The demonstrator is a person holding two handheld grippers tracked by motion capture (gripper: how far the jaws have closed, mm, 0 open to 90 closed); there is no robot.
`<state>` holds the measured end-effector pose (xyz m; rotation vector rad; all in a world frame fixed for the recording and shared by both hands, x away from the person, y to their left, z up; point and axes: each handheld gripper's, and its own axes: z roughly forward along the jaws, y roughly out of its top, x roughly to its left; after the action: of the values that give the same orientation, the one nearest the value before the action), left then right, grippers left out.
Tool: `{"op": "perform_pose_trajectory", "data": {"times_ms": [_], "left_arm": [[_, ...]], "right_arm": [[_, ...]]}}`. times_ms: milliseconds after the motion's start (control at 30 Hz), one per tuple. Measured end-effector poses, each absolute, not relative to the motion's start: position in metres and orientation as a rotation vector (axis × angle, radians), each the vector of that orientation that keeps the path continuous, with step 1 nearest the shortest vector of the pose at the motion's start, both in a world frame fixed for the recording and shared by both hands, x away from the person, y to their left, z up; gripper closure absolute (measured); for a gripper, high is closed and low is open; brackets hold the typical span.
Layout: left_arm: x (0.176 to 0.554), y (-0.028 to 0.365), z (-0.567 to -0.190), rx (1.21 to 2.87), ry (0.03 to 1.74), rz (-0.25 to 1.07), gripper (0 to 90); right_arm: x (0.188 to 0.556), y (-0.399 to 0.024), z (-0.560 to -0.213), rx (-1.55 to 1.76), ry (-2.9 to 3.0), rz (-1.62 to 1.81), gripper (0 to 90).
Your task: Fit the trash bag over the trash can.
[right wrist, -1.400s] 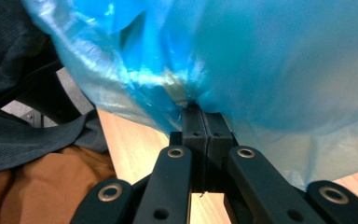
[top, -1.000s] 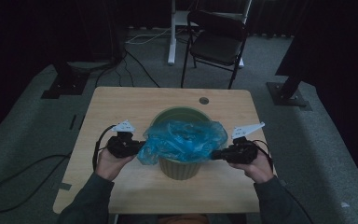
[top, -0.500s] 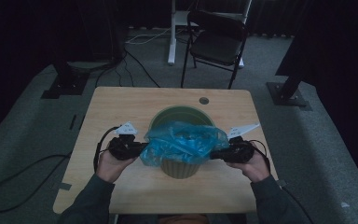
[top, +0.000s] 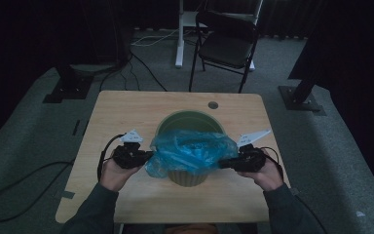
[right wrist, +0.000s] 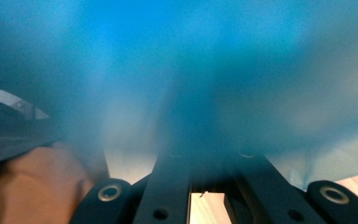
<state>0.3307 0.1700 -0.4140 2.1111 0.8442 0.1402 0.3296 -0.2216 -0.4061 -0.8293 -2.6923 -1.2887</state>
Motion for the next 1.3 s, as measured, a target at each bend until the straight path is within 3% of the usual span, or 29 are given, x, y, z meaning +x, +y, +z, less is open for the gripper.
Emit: {"op": "perform_pose_trajectory", "data": {"times_ms": [200, 533, 867, 1300], "left_arm": [[0.326, 0.169, -0.41, 2.096, 0.808, 0.119, 87.9], [0.333, 0.182, -0.428, 2.12, 0.897, 0.111, 89.0], [0.319, 0.182, -0.418, 2.086, 0.823, 0.099, 88.4], [0.325, 0.189, -0.433, 2.13, 0.892, 0.125, 89.3]], "right_arm": [[0.331, -0.222, -0.412, -0.87, -2.752, -1.214, 90.0], [0.321, -0.221, -0.398, -0.758, -2.714, -1.31, 89.9], [0.334, -0.222, -0.416, -0.853, -2.778, -1.158, 90.0], [0.329, -0.216, -0.406, -0.728, -2.736, -1.22, 90.0]]}}
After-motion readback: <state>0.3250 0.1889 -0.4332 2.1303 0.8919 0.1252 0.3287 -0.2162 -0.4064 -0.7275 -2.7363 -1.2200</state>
